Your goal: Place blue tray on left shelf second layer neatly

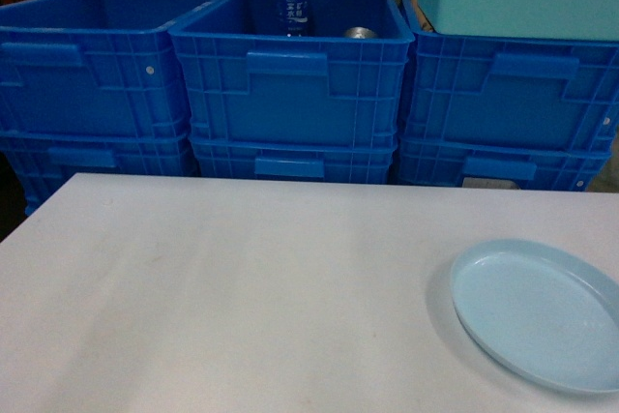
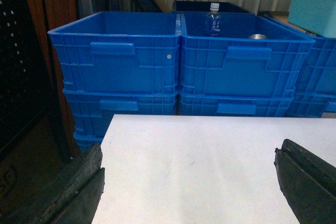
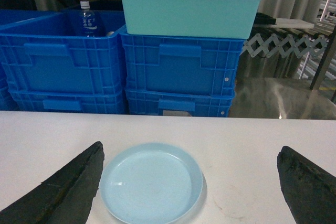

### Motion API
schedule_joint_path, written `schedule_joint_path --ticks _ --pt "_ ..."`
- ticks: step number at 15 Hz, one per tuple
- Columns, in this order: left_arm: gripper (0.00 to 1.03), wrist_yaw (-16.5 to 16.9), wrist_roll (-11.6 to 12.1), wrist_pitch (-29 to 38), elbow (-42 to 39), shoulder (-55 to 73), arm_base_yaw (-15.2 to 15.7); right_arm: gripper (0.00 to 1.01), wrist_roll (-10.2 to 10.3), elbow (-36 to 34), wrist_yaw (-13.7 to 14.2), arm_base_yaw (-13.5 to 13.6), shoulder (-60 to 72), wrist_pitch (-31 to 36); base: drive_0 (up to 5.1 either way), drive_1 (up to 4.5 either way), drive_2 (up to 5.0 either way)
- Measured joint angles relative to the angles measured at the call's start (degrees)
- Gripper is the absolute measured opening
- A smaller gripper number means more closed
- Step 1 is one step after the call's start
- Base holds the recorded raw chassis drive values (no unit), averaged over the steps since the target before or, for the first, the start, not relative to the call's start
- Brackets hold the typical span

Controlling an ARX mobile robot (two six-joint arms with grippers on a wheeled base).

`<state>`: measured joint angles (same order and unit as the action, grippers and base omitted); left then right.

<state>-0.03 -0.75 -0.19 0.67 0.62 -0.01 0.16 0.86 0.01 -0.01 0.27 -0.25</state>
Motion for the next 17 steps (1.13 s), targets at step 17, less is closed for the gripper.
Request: schedule_joint_path --ticks 17 --pt "0.98 -0.02 0.00 0.00 0.00 0.00 0.00 0.98 -3.06 2.80 -9.77 -8.55 19.06 14.45 0.0 0.00 0.0"
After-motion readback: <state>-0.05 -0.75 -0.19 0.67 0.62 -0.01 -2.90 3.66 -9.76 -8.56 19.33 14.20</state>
